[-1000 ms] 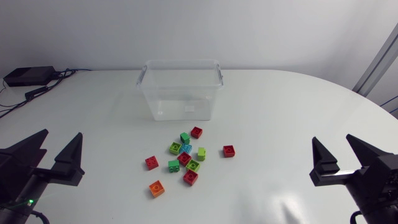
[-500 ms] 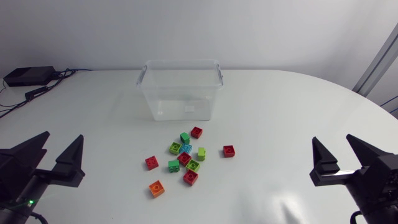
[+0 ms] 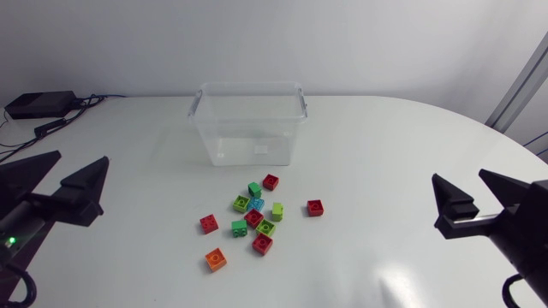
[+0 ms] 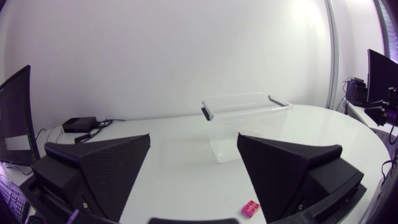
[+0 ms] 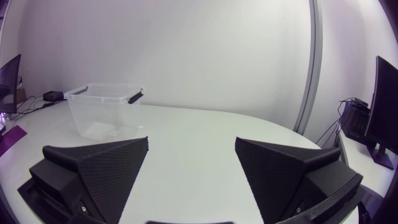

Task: Place the duplo bricks in the container

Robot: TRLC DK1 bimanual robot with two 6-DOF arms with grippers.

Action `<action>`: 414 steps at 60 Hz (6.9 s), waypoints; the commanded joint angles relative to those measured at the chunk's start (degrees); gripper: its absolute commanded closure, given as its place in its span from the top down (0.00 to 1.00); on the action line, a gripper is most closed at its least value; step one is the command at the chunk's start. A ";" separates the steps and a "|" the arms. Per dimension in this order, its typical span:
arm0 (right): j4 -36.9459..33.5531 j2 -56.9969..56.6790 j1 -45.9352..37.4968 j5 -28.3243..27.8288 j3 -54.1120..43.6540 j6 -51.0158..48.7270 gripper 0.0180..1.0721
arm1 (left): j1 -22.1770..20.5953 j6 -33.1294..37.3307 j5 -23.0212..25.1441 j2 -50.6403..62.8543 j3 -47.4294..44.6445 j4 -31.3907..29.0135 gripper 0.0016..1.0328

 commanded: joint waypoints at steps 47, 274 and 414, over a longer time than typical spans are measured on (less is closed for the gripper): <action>-9.40 35.51 8.57 -2.78 17.01 6.74 0.96 | -4.97 14.67 8.94 55.36 30.26 -21.68 0.88; -28.47 96.77 27.11 5.04 54.63 6.30 0.40 | -4.71 30.49 19.23 96.85 79.92 -14.21 0.41; -35.42 96.59 26.85 4.33 90.05 -1.88 0.93 | -21.93 37.08 19.23 67.05 14.88 -11.13 0.91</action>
